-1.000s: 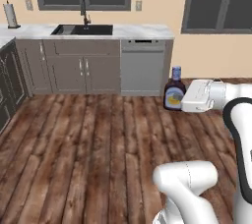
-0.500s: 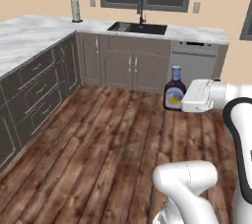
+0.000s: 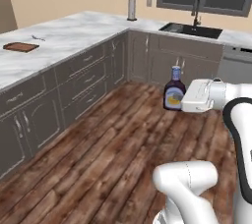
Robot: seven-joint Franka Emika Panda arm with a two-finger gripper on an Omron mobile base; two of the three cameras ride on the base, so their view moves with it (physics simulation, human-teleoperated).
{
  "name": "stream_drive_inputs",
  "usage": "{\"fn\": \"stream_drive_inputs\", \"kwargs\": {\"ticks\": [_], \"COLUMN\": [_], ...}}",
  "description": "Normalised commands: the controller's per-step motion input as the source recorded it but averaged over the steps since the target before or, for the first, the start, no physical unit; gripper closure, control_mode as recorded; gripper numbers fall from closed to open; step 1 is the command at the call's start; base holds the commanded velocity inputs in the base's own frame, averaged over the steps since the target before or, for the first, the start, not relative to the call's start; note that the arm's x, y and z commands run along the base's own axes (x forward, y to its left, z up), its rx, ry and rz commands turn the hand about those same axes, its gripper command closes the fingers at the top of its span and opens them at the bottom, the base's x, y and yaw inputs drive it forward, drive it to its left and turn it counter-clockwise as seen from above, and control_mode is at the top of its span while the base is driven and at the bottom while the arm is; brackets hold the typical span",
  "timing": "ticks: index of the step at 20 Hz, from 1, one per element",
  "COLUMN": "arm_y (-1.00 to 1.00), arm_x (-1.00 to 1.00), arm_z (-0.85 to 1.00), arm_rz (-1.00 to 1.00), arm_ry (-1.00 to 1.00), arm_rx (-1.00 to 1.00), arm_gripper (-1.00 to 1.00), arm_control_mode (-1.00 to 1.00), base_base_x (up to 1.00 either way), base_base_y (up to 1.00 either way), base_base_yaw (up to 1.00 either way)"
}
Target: Move the mustard and condiment bottle from the cabinet to the dining counter.
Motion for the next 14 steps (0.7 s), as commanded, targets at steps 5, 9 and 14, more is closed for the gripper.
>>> {"fn": "stream_drive_inputs", "kwargs": {"ticks": [5,9,14], "arm_y": [0.00,0.00,0.00], "arm_x": [0.00,0.00,0.00], "arm_z": [0.00,0.00,0.00], "arm_rz": [0.00,0.00,0.00], "arm_ry": [0.00,0.00,0.00], "arm_rx": [0.00,0.00,0.00], "arm_gripper": [1.00,1.00,1.00], "arm_control_mode": [1.00,1.00,1.00], "base_base_x": [-0.07,0.00,0.10], "base_base_y": [0.60,0.82,0.91], "base_base_yaw": [0.36,0.32,0.24]}}
